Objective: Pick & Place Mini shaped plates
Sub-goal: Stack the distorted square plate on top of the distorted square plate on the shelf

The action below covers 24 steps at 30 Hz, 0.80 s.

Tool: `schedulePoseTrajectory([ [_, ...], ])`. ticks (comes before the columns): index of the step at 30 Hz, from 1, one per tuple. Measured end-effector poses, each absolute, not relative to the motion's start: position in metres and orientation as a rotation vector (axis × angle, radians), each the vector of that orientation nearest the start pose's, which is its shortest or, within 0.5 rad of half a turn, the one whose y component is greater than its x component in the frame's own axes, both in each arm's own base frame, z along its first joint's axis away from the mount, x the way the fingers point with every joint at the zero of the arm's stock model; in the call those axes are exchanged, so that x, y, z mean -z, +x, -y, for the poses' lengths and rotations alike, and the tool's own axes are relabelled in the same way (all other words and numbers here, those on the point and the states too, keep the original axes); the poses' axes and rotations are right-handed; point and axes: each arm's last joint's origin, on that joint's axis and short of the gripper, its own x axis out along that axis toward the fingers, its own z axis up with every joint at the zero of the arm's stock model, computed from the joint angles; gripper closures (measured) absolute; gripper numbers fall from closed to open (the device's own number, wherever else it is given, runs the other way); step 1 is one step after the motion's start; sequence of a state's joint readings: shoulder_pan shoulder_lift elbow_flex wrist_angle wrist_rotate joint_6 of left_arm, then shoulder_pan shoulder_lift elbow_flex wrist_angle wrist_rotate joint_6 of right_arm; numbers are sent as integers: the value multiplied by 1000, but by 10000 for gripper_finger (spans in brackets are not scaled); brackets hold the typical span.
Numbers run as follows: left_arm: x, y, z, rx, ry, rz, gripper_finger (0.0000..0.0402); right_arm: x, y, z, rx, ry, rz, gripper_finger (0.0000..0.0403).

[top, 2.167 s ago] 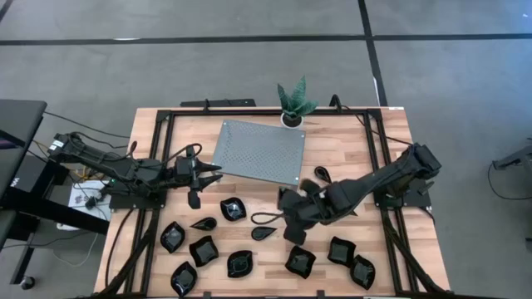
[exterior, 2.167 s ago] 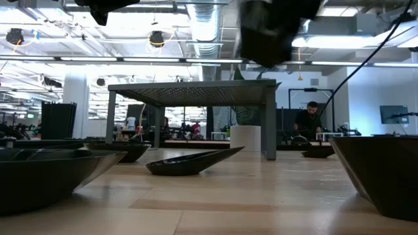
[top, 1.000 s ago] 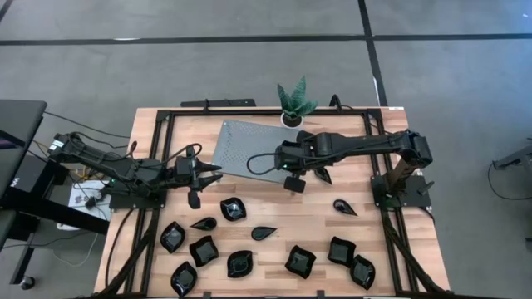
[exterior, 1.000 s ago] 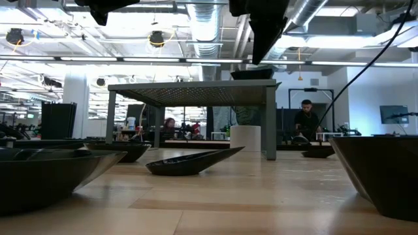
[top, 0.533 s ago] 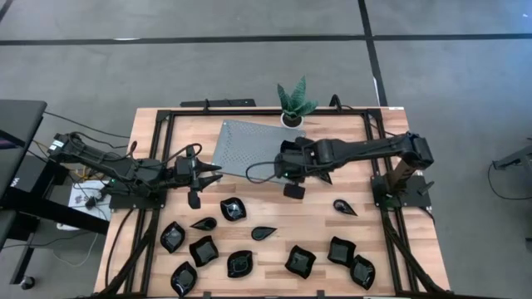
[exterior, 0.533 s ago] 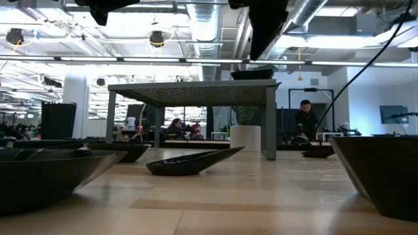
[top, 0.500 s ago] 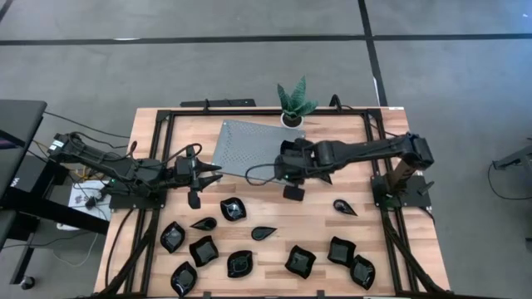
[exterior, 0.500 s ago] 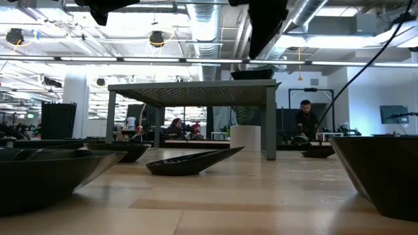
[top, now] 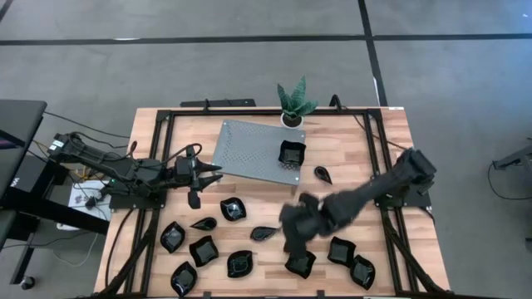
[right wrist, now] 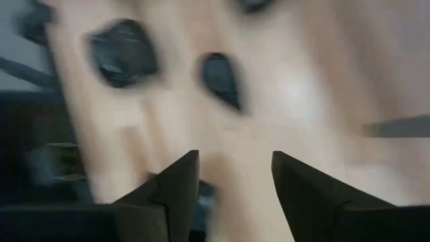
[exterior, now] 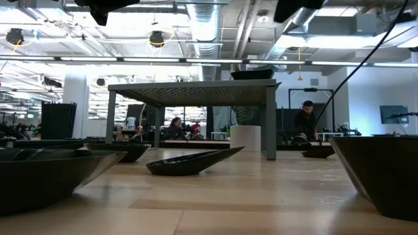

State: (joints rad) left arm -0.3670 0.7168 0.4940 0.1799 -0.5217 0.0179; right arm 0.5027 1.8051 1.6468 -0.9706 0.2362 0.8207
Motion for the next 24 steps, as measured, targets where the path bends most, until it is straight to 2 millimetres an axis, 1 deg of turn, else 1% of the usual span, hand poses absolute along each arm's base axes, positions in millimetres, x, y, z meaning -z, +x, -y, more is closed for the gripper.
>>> schedulePoseTrajectory([
  [2,-277,161,46,-154,38,-44,289,-280,333,-199,170,356,-1054,218],
  [5,-275,162,47,-154,44,-56,289,-252,340,-230,118,371,-1066,221],
  [8,-273,164,48,-154,48,-67,289,-226,347,-253,120,458,-1055,226],
  [11,-271,166,48,-154,31,-74,289,-208,353,-270,126,499,-1055,231],
  [13,-271,166,48,-155,27,-75,289,-203,354,-278,125,480,-1070,234],
  [16,-271,167,49,-155,28,-76,289,-206,351,-285,166,492,-1104,235],
  [19,-271,167,49,-155,28,-76,289,-209,344,-291,218,496,-1142,234],
  [24,-270,167,49,-155,25,-80,289,-207,328,-295,311,499,-1201,234],
])
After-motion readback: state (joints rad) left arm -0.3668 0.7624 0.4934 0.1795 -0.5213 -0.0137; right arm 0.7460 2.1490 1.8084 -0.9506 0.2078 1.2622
